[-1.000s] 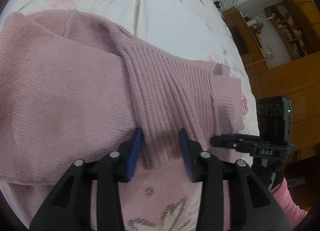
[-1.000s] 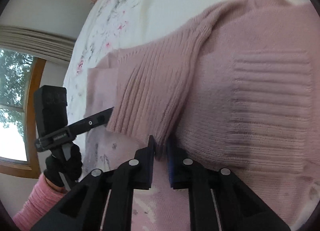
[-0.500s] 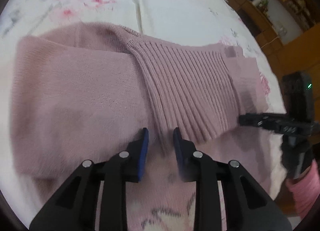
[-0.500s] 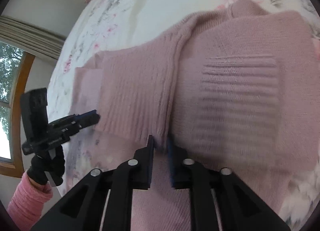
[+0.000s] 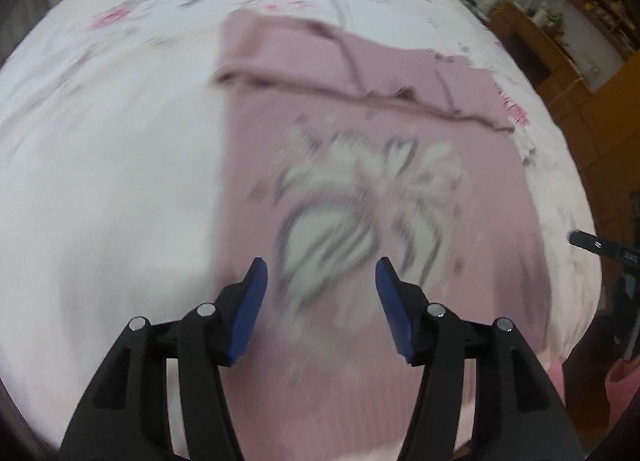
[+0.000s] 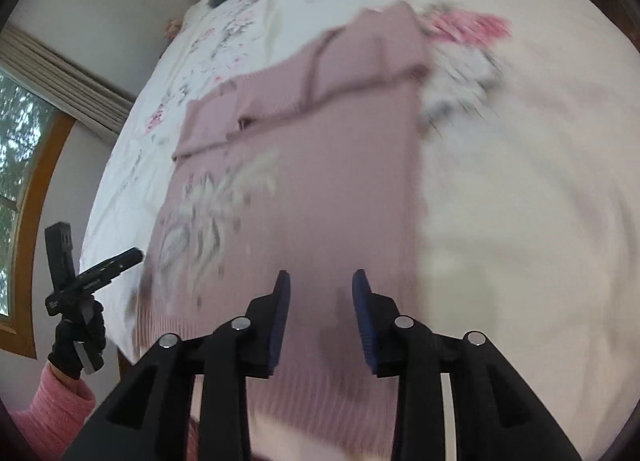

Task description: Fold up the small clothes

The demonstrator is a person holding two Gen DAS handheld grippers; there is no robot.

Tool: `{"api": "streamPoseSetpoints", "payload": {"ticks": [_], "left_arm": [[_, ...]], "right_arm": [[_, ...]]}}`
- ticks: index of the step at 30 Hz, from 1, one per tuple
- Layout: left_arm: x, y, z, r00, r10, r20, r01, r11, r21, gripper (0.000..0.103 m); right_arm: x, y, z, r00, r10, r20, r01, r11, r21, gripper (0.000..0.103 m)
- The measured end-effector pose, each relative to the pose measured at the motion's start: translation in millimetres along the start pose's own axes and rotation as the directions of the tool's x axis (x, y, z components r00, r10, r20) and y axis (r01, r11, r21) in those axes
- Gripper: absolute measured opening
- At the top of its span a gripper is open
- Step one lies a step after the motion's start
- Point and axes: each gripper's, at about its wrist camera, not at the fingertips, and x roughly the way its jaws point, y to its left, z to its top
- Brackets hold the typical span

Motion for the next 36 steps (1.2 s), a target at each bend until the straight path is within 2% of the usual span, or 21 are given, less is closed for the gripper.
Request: {"api": "streamPoseSetpoints", "payload": {"ticks": [3,5,7,9,15,23,26,29,32,36], "left_arm": [[-18.3,13.0,-31.6,0.998,0.062,0.006,-0.062,0.998,-0.010,0.058],[-26.7,16.2,-43.4,0.998,0.059,0.008,-0.059,0.998,-0.028,0.060],[-35.9,24.5,-58.1,0.999,0.045,0.003,-0.044,0.997,-0.061,0.061],[-39.7,29.7,-67.5,0.998,0.062,-0.010,-0.062,0.996,-0.070,0.061],[-40.5,37.3,-88.1,0.997,0.072,-0.037,-0.075,0.994,-0.082,0.064],[-33.1,52.6,-103.8,0.995,0.058,-0.082,-0.067,0.990,-0.122,0.066],[-25.7,56.4,-106.7,0.995,0.017,-0.101,-0.033,0.987,-0.154,0.066],[-14.2,56.7,-107.4,0.992,0.028,-0.123,-0.048,0.985,-0.163,0.066],[-4.7,55.1,-109.1,0.990,0.006,-0.138,-0.031,0.984,-0.175,0.066],[2.2,49.9,-110.7,0.989,0.020,-0.147,-0.043,0.987,-0.155,0.067]], "right_arm": [[-20.6,-14.2,-33.8,0.999,-0.040,0.013,0.039,0.998,0.052,0.038],[-25.6,-20.5,-49.1,1.000,-0.025,0.006,0.024,0.996,0.083,0.039],[-26.8,-25.0,-64.3,0.998,-0.061,-0.014,0.062,0.995,0.079,0.041],[-23.1,-24.8,-76.8,0.995,-0.091,-0.040,0.093,0.993,0.066,0.041],[-7.5,-21.8,-105.7,0.992,-0.086,-0.087,0.092,0.994,0.062,0.043],[8.8,-33.1,-116.2,0.984,-0.137,-0.113,0.147,0.986,0.083,0.048],[12.1,-36.6,-119.7,0.987,-0.106,-0.122,0.120,0.987,0.110,0.048],[12.4,-37.9,-120.8,0.987,-0.098,-0.128,0.114,0.986,0.118,0.048],[13.2,-42.4,-122.3,0.987,-0.091,-0.135,0.109,0.985,0.136,0.048],[17.0,-47.3,-123.5,0.985,-0.090,-0.150,0.112,0.983,0.148,0.049]]}}
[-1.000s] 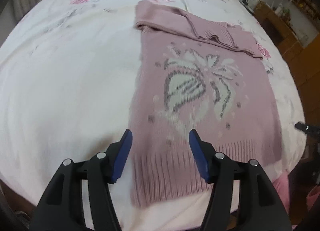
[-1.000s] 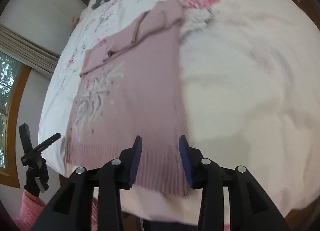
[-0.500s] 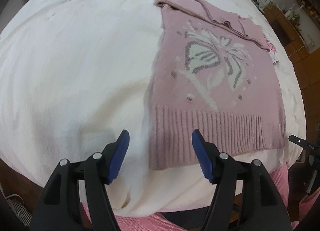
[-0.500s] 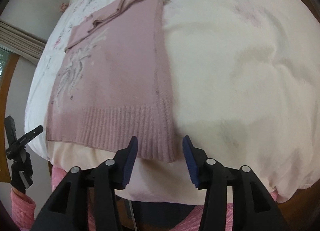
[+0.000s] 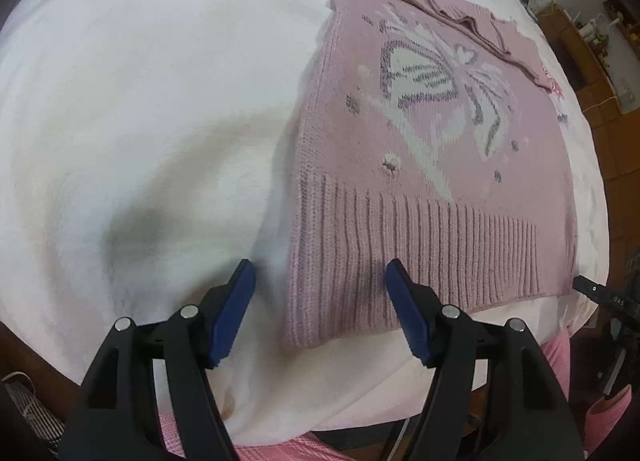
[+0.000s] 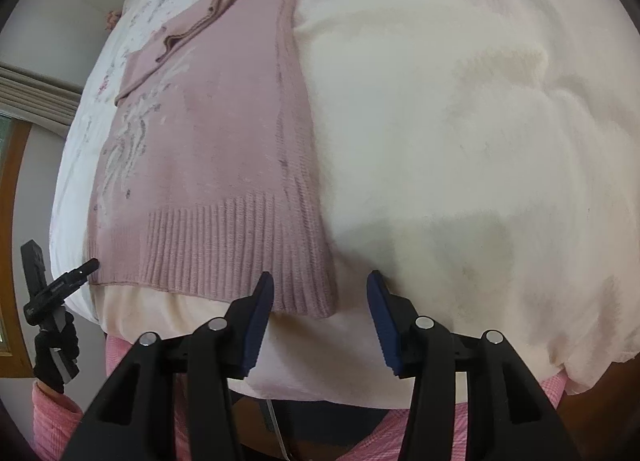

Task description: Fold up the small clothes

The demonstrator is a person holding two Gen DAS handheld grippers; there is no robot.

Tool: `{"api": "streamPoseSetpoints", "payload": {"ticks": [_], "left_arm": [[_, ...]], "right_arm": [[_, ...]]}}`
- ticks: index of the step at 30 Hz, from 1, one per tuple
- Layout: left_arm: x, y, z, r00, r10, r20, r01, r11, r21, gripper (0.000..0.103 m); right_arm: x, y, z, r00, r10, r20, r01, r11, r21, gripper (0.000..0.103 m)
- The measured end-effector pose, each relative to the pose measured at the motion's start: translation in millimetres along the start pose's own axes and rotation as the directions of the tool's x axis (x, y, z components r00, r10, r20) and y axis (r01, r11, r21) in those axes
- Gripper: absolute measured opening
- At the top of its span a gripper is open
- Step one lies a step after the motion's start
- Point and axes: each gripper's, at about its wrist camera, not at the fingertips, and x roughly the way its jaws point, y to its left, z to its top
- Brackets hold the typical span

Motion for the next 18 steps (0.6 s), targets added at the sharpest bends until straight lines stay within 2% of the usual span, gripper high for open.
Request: {"api": "streamPoseSetpoints", "payload": {"ticks": [3,6,8,9,10,11,13,15,17,18], "left_arm": [[0.0,-1.5,0.1,1.000,-0.014,-0.003,0.014,1.000,-0.004,0.066],[-2.2,-3.1,2.3,0.999,-0.040,-0.004,0.040,0.999,-0.011,0.050],[-3.1,-7.0,3.4,0.998,-0.057,-0.004,0.057,0.998,-0.005,0.049],[-2.3,-8.1,3.8,0.998,-0.060,-0.007,0.060,0.998,-0.004,0.049],[-0.2,-9.1,4.1,0.998,-0.056,-0.012,0.056,0.998,-0.002,0.048],[1.5,-9.5,4.1,0.999,-0.046,-0.016,0.046,0.999,0.000,0.045],[3.8,-9.1,3.6,0.999,-0.032,-0.020,0.032,0.999,0.002,0.038],[2.7,-6.3,3.5,0.999,-0.044,-0.018,0.044,0.999,-0.011,0.020],[0.0,-2.7,4.0,0.996,-0.083,-0.017,0.082,0.996,-0.035,0.018],[-3.8,-2.8,4.4,0.995,-0.095,-0.009,0.094,0.995,-0.040,0.017]], "right_arm": [[5.9,-1.3,2.2,1.000,0.002,-0.011,-0.002,1.000,0.006,0.049],[10.2,0.9,3.6,1.000,0.014,-0.017,-0.014,1.000,-0.001,0.050],[13.4,3.4,5.9,1.000,0.022,-0.021,-0.022,1.000,-0.008,0.048],[16.3,4.1,7.5,0.999,0.027,-0.028,-0.027,1.000,-0.008,0.045],[18.3,3.8,8.5,0.999,0.031,-0.034,-0.031,0.999,-0.004,0.037],[20.6,3.4,9.5,0.998,0.046,-0.044,-0.046,0.999,0.001,0.032],[22.8,3.6,10.2,0.996,0.071,-0.055,-0.071,0.997,0.003,0.012],[22.2,6.1,9.8,0.994,0.092,-0.061,-0.092,0.996,-0.010,0.011],[17.8,9.5,10.2,0.992,0.109,-0.057,-0.111,0.993,-0.028,0.010],[13.2,11.5,11.2,0.988,0.142,-0.054,-0.144,0.989,-0.026,0.010]]}}
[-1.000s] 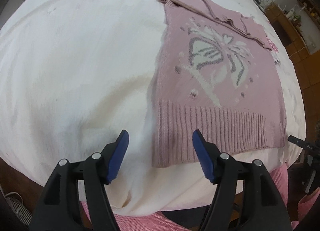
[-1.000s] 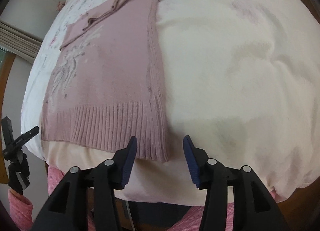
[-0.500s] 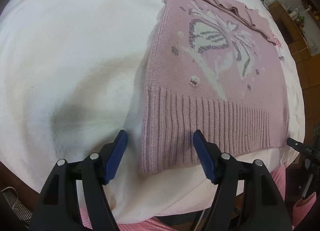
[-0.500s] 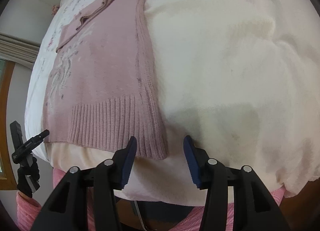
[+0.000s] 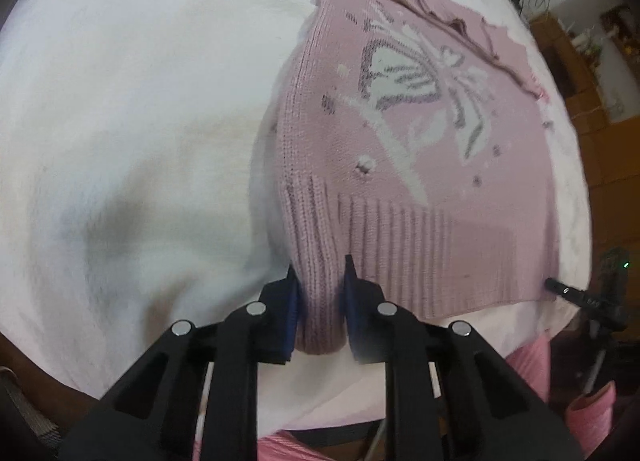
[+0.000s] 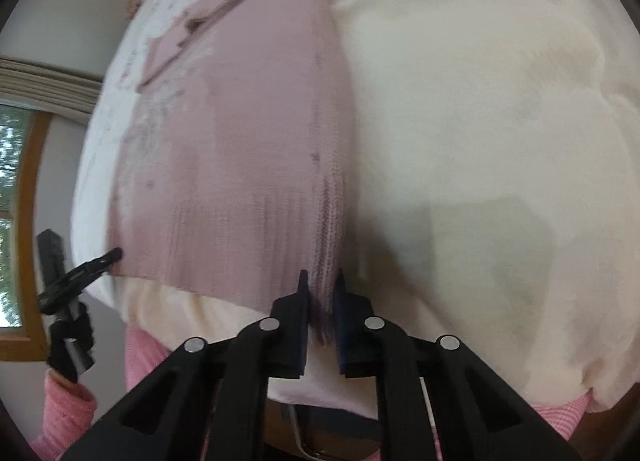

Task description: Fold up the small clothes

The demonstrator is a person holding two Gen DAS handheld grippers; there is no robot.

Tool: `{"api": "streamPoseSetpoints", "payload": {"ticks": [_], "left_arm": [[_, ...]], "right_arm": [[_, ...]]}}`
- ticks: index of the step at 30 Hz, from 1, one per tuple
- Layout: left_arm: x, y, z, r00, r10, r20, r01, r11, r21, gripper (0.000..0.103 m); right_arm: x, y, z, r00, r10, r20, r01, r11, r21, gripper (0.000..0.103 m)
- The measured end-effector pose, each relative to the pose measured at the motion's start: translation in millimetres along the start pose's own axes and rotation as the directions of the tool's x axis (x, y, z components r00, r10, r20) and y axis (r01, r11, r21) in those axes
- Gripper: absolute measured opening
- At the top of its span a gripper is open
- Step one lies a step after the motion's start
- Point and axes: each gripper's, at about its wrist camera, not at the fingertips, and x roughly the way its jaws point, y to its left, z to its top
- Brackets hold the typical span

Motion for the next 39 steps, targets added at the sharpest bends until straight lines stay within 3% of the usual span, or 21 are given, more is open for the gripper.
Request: {"api": "streamPoseSetpoints", "payload": {"ticks": [5,9,11,20,28,35,37,39], "left_arm": [[-23.6,-12.8,8.8,0.996,-0.069,0.056,0.068,0.997,0.023,0.016],[-46.8,-22.5,33.5,0.983,-0.135,0.123,0.136,0.991,0.006,0.016],[-53.2,-28.6,48.1,0.980,-0.129,0.148,0.128,0.992,0.016,0.016],[-46.4,-29.3,119.9,0.974,-0.092,0.207,0.099,0.995,-0.023,0.016],[-5.4,-12.5,170.0,0.982,-0.053,0.180,0.071,0.993,-0.093,0.016],[17.9,-2.9,192.2,0.985,-0.077,0.151,0.102,0.981,-0.163,0.021],[15.4,1.8,195.3,0.983,-0.109,0.149,0.136,0.973,-0.188,0.022],[7.8,6.5,194.7,0.976,-0.137,0.167,0.170,0.963,-0.207,0.036]], "right_arm": [[-28.9,10.8,11.1,0.989,0.139,0.043,-0.139,0.990,-0.003,0.010],[-59.4,18.1,35.4,0.967,0.234,0.104,-0.236,0.972,0.009,0.010],[-69.1,18.6,49.6,0.958,0.255,0.129,-0.260,0.965,0.019,0.010],[-71.4,8.4,127.1,0.956,0.243,0.164,-0.260,0.961,0.091,0.010],[-38.2,-12.2,184.8,0.964,0.231,0.133,-0.253,0.950,0.181,0.010],[-7.3,-21.5,211.2,0.975,0.201,0.092,-0.217,0.950,0.223,0.011],[-7.5,-25.2,213.4,0.976,0.199,0.089,-0.214,0.951,0.223,0.018],[-14.4,-27.0,213.0,0.978,0.182,0.103,-0.201,0.956,0.214,0.029]]}}
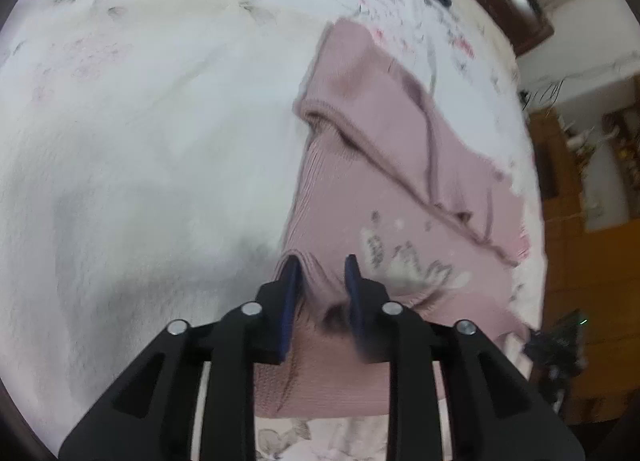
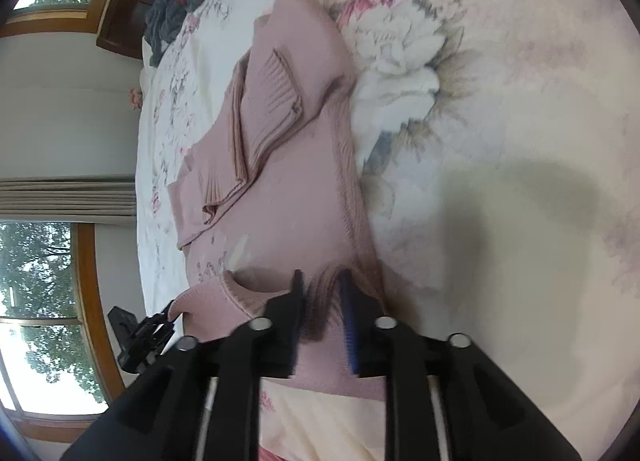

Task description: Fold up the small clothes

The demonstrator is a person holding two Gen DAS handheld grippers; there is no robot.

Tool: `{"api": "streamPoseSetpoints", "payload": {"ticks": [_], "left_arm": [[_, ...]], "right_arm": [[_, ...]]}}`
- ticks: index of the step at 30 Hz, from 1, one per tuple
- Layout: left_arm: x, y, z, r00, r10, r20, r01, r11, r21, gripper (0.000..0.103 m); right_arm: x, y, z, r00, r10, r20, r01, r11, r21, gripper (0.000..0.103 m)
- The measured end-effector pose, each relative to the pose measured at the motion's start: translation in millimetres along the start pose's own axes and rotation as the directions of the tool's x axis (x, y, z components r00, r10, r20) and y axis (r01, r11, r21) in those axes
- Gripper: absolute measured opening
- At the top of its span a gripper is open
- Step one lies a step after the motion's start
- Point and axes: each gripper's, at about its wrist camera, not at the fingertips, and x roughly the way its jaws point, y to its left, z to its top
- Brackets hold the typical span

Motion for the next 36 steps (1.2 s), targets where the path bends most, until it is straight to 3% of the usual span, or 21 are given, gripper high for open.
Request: {"api": "streamPoseSetpoints", "payload": {"ticks": [4,9,14,23,25,27,29,30,32,36], "left_arm": [[-27.1,3.6,1.8,0.998,-0.044,0.038,0.045,0.999,-0.002,0.040],[-42.8,-10.0,-4.0,0.999,0.000,0.052,-0.006,0.994,0.107,0.050],[-21.3,-36.8,-9.5,0.990,0.140,0.033,-0.143,0.940,0.310,0.056],[35.9,-65.2,2.7,0.962,0.273,0.026,-0.252,0.844,0.474,0.057],[44.1,-70.6,3.3,0.953,0.301,0.042,-0.280,0.819,0.501,0.050],[49.7,-72.5,3.4,0.946,0.322,0.049,-0.300,0.805,0.512,0.031],[48.7,-73.3,2.1,0.942,0.327,0.071,-0.316,0.798,0.514,0.020],[45.1,-73.7,0.4,0.946,0.314,0.083,-0.310,0.801,0.512,0.012],[38.6,-76.6,-4.8,0.952,0.289,0.100,-0.298,0.804,0.515,0.012],[26.3,-84.1,-23.1,0.968,0.227,0.110,-0.249,0.790,0.560,0.012]], "right_arm": [[-20.5,-0.4,-3.5,0.999,-0.005,0.034,0.006,0.999,-0.033,0.032],[-34.8,14.6,-13.6,0.997,-0.055,0.057,0.063,0.988,-0.143,0.032],[-21.8,39.7,-15.3,0.988,-0.147,0.056,0.156,0.947,-0.279,0.036],[35.7,66.5,1.7,0.957,-0.285,0.057,0.281,0.855,-0.436,0.047],[49.4,69.6,2.9,0.940,-0.335,0.060,0.321,0.817,-0.478,0.047],[62.0,71.0,3.1,0.924,-0.377,0.060,0.352,0.782,-0.514,0.046],[66.3,71.5,2.0,0.919,-0.389,0.064,0.362,0.766,-0.532,0.039],[67.3,71.7,-0.1,0.918,-0.391,0.071,0.364,0.756,-0.544,0.027],[66.2,72.6,-3.5,0.926,-0.372,0.064,0.343,0.757,-0.557,0.013],[55.7,74.3,-14.1,0.938,-0.341,0.066,0.313,0.746,-0.587,0.011]]}}
